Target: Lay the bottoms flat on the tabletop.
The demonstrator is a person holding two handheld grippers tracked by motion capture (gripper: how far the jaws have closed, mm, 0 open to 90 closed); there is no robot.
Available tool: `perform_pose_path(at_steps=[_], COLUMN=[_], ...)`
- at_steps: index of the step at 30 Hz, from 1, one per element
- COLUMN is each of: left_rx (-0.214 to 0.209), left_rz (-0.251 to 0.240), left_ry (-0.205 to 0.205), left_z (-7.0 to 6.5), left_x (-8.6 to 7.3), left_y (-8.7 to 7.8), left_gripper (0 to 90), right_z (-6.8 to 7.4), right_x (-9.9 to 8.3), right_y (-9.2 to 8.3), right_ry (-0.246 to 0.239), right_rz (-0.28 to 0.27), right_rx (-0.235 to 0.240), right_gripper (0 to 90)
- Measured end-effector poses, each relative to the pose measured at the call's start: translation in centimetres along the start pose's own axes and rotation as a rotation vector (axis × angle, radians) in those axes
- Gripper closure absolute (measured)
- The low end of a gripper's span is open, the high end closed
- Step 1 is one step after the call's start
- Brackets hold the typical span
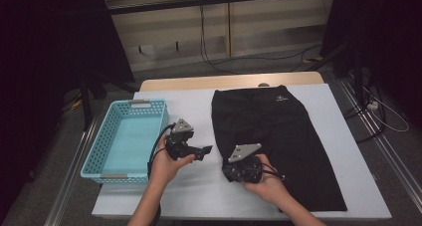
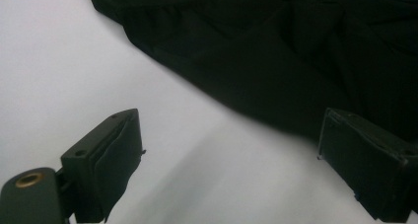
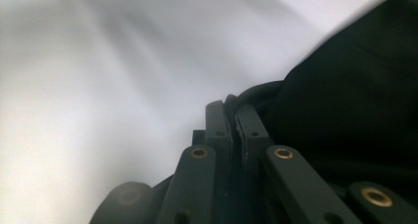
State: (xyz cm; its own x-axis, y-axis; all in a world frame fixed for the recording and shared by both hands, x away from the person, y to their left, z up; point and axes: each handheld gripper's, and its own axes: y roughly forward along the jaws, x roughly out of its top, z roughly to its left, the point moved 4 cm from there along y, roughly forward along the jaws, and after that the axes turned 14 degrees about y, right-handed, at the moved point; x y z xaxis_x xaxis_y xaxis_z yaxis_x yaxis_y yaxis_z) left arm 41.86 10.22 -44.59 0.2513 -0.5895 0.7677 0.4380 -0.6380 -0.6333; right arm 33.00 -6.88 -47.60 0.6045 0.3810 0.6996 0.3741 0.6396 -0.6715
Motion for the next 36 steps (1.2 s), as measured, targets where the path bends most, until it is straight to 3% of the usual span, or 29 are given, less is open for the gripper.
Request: perform_pose_path(at_steps=[2,5,7,10,17,21,24,26,30,33,36], left_rx=[-0.006,-0.005,-0.011,-0.023,-0.036,-0.063,-0.051,-0.043,-0.067,-0.061,-0.097], left_rz=[0.006,0.009,0.010,0.013,0.035,0.039,0.045,0.043,0.063,0.076,0.073], left_ry=[-0.002,-0.008,-0.005,-0.005,-0.014,-0.023,-0.013,-0.003,-0.019,0.008,-0.038], left_z=[0.0,-0.1,-0.2,-0.5,-1.6,-2.5,-2.8,-3.1,-3.7,-4.1,-4.0], left_x=[-0.1,-0.2,-0.2,-0.2,-0.4,-0.4,-0.4,-0.4,-0.4,-0.4,-0.3], left_y=[0.0,0.1,0.2,0.5,2.0,2.9,3.5,3.9,4.6,5.0,5.1], left_gripper=[9.4,9.7,10.4,11.2,16.5,25.4,34.8,41.2,51.0,61.7,80.7], right_z=[1.0,1.5,0.9,-0.6,-4.6,-6.3,-6.9,-7.1,-7.3,-7.6,-7.8], right_x=[0.1,0.1,0.4,1.0,0.8,0.4,0.3,0.3,0.1,0.1,0.1], right_y=[0.1,0.2,-0.3,-1.7,-4.1,-4.5,-4.9,-5.0,-5.0,-5.2,-5.3], right_ry=[-0.016,-0.037,-0.022,0.016,0.092,0.132,0.139,0.139,0.143,0.143,0.147], right_rz=[0.001,0.010,-0.011,-0.061,-0.109,-0.111,-0.116,-0.113,-0.110,-0.116,-0.115], right_rx=[0.043,0.045,0.017,-0.018,-0.158,-0.223,-0.255,-0.267,-0.275,-0.292,-0.294], right_gripper=[83.5,65.7,53.9,44.7,37.2,33.0,31.7,30.9,30.9,31.1,31.2])
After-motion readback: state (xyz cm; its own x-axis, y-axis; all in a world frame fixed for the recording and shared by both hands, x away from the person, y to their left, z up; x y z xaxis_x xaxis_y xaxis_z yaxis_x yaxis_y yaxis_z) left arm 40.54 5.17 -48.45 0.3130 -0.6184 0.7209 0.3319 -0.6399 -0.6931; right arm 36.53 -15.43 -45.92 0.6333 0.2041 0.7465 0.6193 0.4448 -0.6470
